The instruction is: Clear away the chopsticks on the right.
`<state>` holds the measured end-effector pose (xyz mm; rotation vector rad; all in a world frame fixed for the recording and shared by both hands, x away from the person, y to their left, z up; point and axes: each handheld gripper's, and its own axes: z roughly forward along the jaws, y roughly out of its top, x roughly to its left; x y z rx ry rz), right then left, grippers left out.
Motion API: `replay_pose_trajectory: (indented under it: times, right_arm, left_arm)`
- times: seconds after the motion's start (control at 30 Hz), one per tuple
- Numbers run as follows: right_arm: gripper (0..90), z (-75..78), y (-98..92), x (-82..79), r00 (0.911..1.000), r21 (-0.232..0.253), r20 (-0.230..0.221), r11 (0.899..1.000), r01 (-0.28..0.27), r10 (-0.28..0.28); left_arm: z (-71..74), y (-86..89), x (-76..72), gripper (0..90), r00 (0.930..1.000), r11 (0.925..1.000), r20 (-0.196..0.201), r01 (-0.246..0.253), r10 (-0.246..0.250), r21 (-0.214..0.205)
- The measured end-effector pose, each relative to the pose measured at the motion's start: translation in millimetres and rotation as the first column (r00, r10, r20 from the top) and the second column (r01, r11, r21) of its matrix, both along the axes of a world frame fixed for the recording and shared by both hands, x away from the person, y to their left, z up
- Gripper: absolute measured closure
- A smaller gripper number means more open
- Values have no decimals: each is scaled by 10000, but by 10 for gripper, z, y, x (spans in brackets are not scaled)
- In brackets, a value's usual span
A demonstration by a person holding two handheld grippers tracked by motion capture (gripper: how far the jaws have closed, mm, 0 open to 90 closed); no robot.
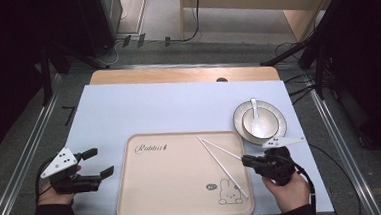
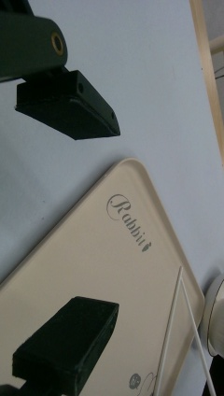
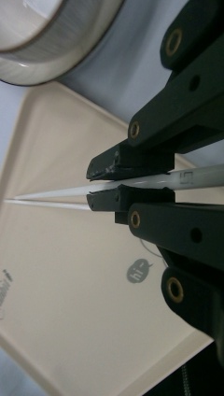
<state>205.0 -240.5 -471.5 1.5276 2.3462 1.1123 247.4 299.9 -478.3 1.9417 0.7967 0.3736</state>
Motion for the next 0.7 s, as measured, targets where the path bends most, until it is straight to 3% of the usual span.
replay_pose_trajectory:
  times: [0.17, 0.33, 0.53, 0.7]
  right_arm:
    - [839, -234, 156, -93, 9989, -365, -463, 9993, 77, -94]
    - [837, -346, 254, -120, 9995, -432, -243, 9989, 186, -197]
    - [827, -492, 267, -71, 9998, 0, -72, 9998, 201, -201]
    - [777, -577, 273, -30, 9989, 248, -471, 9997, 79, -67]
  left_arm:
    - [-1, -5, 7, 136, 10000, 10000, -24, 63, -63, 35]
    - [-5, -9, 9, 136, 10000, 10000, -30, 79, -79, 28]
    - [-6, -11, 9, 136, 9999, 9999, -25, 120, -120, 0]
    - [-4, -8, 6, 136, 9999, 9999, -41, 127, -126, 13]
